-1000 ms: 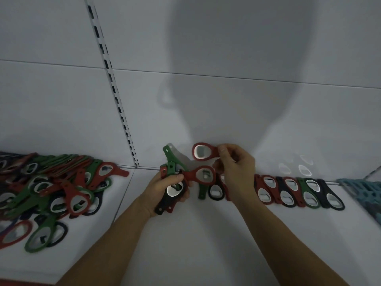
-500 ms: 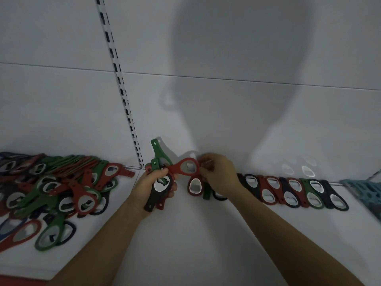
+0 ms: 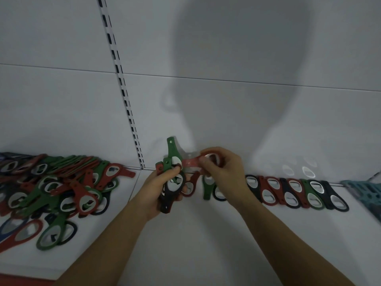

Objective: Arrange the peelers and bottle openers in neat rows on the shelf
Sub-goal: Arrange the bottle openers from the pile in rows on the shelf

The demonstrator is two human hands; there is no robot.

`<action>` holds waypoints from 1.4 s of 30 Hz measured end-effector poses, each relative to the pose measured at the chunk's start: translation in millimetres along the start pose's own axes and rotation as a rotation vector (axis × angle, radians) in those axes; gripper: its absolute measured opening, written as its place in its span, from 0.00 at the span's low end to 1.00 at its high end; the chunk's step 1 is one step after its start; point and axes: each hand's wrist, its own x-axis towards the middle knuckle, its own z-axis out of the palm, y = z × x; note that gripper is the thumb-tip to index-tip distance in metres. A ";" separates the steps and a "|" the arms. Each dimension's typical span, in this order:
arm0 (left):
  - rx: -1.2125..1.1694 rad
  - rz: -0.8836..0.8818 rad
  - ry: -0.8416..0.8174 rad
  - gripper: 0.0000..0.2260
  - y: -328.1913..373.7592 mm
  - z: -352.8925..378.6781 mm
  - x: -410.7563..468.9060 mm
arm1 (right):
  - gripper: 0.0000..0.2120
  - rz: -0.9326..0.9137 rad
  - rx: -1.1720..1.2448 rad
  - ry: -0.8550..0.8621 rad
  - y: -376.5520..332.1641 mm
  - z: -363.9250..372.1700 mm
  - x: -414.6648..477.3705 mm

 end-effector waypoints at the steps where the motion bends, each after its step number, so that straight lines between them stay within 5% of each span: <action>1: -0.014 -0.015 -0.007 0.24 1.3 0.5 -1.2 | 0.06 0.032 0.084 0.062 -0.4 -7.3 1.9; 3: -0.034 -0.046 -0.057 0.25 3.5 0.6 -5.5 | 0.08 0.105 0.244 0.089 -1.1 -24.2 5.5; 7: 0.194 -0.092 -0.192 0.14 7.6 8.8 -15.4 | 0.12 0.237 0.332 -0.189 -2.3 -39.7 7.8; 12: 0.432 -0.186 -0.378 0.09 9.6 30.4 -19.9 | 0.08 0.305 0.057 -0.388 -1.8 -38.9 6.2; 14: 0.455 -0.200 -0.380 0.11 7.9 34.4 -19.1 | 0.04 0.273 0.025 -0.343 -3.8 -33.0 4.1; 18: 0.292 -0.181 -0.187 0.16 0.9 31.4 -13.2 | 0.08 0.248 0.228 0.018 -9.4 -40.7 8.6; 21: 0.037 -0.176 -0.083 0.15 0.0 27.9 -8.7 | 0.11 0.351 0.381 -0.108 -13.9 -44.4 8.6; 24: 0.030 -0.219 -0.106 0.24 1.0 33.9 -5.7 | 0.10 0.375 0.259 -0.244 -10.8 -25.0 -1.0; 27: 0.053 -0.235 -0.164 0.25 1.0 41.6 -5.0 | 0.03 0.244 0.040 -0.186 -4.4 -16.2 -2.3; 35: 0.042 -0.292 -0.208 0.24 4.2 42.0 -7.5 | 0.13 0.154 -0.109 -0.176 2.4 -27.3 5.9; 39: 0.083 -0.284 -0.309 0.15 3.6 47.2 -9.2 | 0.09 0.058 -0.175 -0.236 3.6 -18.7 4.1; 42: 0.055 -0.271 -0.316 0.14 4.7 42.5 -7.8 | 0.08 -0.009 -0.298 -0.121 7.9 -18.4 3.4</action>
